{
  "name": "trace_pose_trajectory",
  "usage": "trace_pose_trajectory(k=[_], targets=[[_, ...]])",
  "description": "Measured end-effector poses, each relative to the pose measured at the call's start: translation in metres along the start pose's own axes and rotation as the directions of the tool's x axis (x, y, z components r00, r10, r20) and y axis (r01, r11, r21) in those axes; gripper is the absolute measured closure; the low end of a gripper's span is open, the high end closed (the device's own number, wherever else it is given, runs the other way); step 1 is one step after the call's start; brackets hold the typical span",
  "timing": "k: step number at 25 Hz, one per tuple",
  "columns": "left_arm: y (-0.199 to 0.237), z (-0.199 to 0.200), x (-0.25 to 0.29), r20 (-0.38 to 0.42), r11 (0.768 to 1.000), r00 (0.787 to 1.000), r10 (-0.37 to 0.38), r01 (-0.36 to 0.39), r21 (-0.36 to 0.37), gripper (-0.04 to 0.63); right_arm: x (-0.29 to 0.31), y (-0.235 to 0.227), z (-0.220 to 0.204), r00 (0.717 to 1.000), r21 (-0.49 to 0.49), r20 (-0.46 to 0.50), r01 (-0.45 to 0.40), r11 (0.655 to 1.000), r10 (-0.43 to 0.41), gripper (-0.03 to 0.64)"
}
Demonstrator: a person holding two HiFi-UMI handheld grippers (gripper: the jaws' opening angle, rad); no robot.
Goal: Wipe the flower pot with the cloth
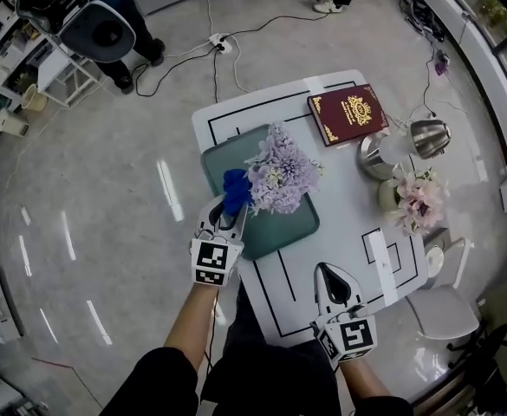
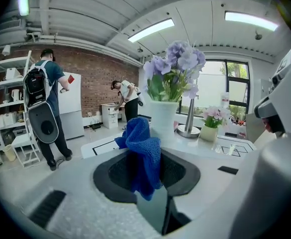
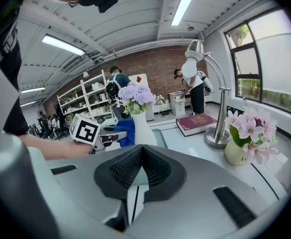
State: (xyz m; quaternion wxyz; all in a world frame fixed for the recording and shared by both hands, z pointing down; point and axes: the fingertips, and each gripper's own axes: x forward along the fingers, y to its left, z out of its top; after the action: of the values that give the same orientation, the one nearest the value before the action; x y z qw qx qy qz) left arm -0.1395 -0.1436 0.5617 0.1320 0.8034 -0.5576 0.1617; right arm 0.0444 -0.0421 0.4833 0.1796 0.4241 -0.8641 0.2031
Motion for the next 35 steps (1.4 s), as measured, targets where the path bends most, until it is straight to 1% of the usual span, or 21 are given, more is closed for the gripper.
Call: trace_pose_trajectory(k=[5, 10, 12, 15, 19, 21, 23, 25, 29, 32, 35], targets=[[0.005, -0.021, 0.007, -0.041, 1.000, 0.999, 0.001, -0.002, -0.020, 0.491, -0.001, -0.003, -0.006, 1.000, 0.008, -0.007, 0.014, 1.000, -0.014, 0.609], [0.010, -0.051, 0.012, -0.101, 1.000, 0.995, 0.001, -0.003, -0.018, 0.489, -0.002, 0.001, -0.011, 1.000, 0.012, -0.014, 0.013, 1.000, -0.013, 0.609], [0.012, -0.057, 0.011, -0.114, 1.000, 0.993, -0.005, 0.003, -0.020, 0.489, -0.003, 0.002, -0.012, 1.000, 0.014, -0.014, 0.013, 1.000, -0.013, 0.609], [0.017, -0.046, 0.005, -0.074, 1.000, 0.997, -0.003, 0.002, -0.012, 0.489, -0.002, 0.002, -0.012, 1.000, 0.015, -0.010, 0.013, 1.000, -0.013, 0.609], [0.024, -0.002, -0.004, 0.024, 0.999, 1.000, -0.016, 0.017, -0.034, 0.491, -0.001, 0.000, -0.011, 1.000, 0.017, -0.005, 0.016, 1.000, -0.016, 0.609], [0.026, 0.017, -0.002, 0.062, 0.999, 0.998, -0.030, 0.032, -0.024, 0.491, 0.001, 0.000, -0.010, 1.000, 0.016, -0.006, 0.017, 1.000, -0.017, 0.609], [0.027, 0.026, 0.006, 0.075, 0.999, 0.996, -0.048, 0.049, -0.004, 0.491, 0.002, 0.000, -0.010, 1.000, 0.020, -0.008, 0.021, 1.000, -0.021, 0.609], [0.026, 0.027, 0.016, 0.068, 0.998, 0.996, -0.064, 0.064, 0.012, 0.489, 0.004, 0.001, -0.011, 1.000, 0.021, -0.010, 0.021, 1.000, -0.021, 0.609], [0.025, 0.016, 0.032, 0.036, 0.996, 0.996, -0.086, 0.085, 0.018, 0.491, 0.006, 0.001, -0.012, 1.000, 0.027, -0.011, 0.028, 0.999, -0.027, 0.609], [0.028, -0.001, 0.041, -0.003, 0.997, 0.997, -0.080, 0.080, 0.007, 0.491, 0.004, -0.001, -0.013, 0.999, 0.030, -0.014, 0.035, 0.999, -0.035, 0.609], [0.033, -0.025, 0.045, -0.061, 0.997, 0.996, -0.073, 0.072, -0.010, 0.491, 0.003, -0.002, -0.015, 0.999, 0.027, -0.018, 0.036, 0.999, -0.036, 0.609]])
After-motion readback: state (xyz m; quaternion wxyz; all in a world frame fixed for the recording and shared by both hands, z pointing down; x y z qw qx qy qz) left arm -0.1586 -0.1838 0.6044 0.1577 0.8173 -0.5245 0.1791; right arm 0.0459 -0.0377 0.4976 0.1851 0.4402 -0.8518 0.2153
